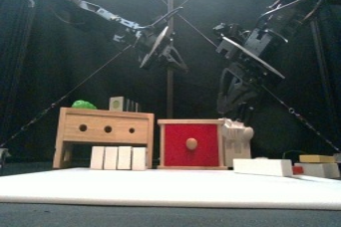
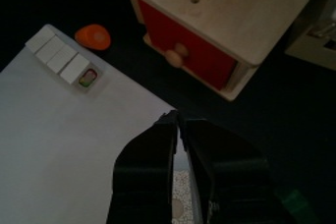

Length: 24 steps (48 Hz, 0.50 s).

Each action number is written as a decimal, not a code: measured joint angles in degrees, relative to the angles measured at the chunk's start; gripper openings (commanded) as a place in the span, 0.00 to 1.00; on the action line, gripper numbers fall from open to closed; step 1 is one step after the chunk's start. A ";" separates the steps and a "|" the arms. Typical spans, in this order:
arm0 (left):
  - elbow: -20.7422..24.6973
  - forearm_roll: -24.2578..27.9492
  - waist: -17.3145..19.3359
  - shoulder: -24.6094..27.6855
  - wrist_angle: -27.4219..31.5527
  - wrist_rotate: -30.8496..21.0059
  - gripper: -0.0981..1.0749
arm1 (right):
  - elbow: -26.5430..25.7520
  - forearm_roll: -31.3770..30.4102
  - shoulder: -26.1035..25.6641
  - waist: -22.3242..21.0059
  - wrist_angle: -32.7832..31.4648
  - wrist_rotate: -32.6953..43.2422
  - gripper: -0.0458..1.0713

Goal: Grab medium sized cookie cutter

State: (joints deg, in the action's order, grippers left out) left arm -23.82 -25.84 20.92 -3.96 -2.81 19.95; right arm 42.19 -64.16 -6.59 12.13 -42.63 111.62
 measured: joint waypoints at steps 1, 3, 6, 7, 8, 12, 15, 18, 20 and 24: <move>-1.05 0.53 -0.53 -0.70 -0.62 0.09 0.37 | 0.00 0.26 0.00 0.26 0.00 0.00 0.52; -3.34 1.49 -1.49 -1.93 -1.85 0.00 0.37 | 0.09 0.53 0.00 0.53 0.00 0.00 0.52; -6.77 3.08 -3.25 -3.69 -4.13 -0.09 0.37 | 0.18 0.97 0.00 0.88 0.00 0.00 0.52; -8.09 3.52 -4.04 -4.39 -5.01 -0.09 0.37 | 0.26 1.05 0.00 0.97 0.00 0.00 0.52; -9.14 3.87 -4.75 -5.01 -5.89 -0.09 0.37 | 0.35 1.14 0.00 0.97 0.00 0.00 0.52; -13.54 4.22 -7.29 -7.65 -9.23 -0.35 0.37 | 0.62 1.41 0.00 1.05 0.00 0.00 0.52; -16.44 3.96 -9.23 -9.58 -11.07 -0.35 0.37 | 0.79 1.49 -0.09 1.05 -0.09 0.00 0.52; -19.51 3.69 -10.72 -11.16 -12.30 -0.18 0.38 | 0.88 1.58 -0.09 1.05 -0.18 0.00 0.52; -21.01 3.78 -11.43 -12.04 -12.74 -0.18 0.38 | 0.88 1.49 0.00 1.05 -0.18 0.00 0.52; -23.64 4.75 -12.92 -13.18 -13.01 -0.35 0.38 | 0.97 1.49 -0.09 1.05 -0.18 0.00 0.52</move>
State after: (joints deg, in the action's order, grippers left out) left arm -47.46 -21.09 8.00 -17.14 -15.82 19.60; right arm 43.15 -62.67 -6.68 13.18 -42.80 111.62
